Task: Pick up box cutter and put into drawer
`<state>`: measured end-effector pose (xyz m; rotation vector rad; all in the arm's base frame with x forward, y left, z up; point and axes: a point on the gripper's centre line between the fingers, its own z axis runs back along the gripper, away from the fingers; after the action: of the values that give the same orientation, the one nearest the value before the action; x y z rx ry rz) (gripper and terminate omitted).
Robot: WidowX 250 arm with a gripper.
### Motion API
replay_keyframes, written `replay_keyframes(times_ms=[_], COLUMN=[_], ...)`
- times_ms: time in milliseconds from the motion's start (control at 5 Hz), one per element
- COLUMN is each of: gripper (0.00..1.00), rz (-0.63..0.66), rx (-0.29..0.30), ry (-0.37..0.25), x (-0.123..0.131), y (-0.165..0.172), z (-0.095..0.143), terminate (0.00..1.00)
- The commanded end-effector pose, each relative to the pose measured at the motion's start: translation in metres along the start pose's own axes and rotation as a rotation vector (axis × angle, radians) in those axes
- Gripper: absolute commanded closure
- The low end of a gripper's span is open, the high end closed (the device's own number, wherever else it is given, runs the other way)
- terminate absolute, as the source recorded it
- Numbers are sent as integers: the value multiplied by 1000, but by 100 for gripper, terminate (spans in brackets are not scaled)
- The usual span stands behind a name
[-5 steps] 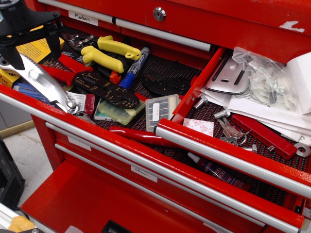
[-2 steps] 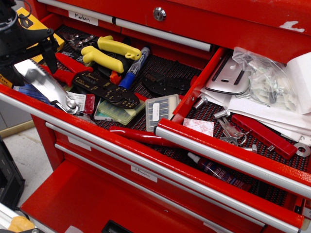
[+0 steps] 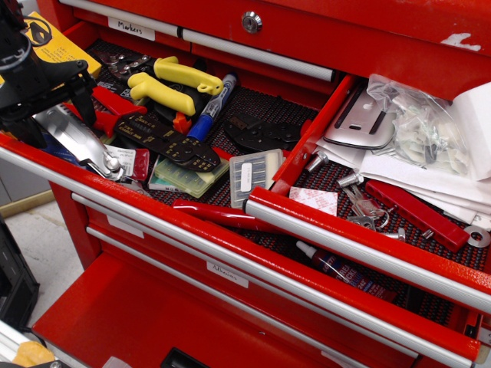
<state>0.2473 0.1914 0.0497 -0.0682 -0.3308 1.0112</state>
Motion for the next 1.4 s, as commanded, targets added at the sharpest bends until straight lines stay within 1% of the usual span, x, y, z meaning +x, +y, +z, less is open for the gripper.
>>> replay_keyframes(times_ms=[0, 200, 400, 600, 800, 1000, 1200], gripper=[100, 100, 100, 100, 100, 100, 100], rz=[5, -22, -24, 12, 39, 131, 224], rx=[17, 106, 216, 290, 378, 410, 376], ry=[-18, -31, -26, -9, 23, 197, 346], x=[-3, -2, 5, -8, -40, -67, -101], y=[-4, -14, -36, -66, -102, -136, -164], z=[-2, 36, 82, 131, 171, 196, 203], terminate=[0, 0, 0, 0, 0, 0, 0])
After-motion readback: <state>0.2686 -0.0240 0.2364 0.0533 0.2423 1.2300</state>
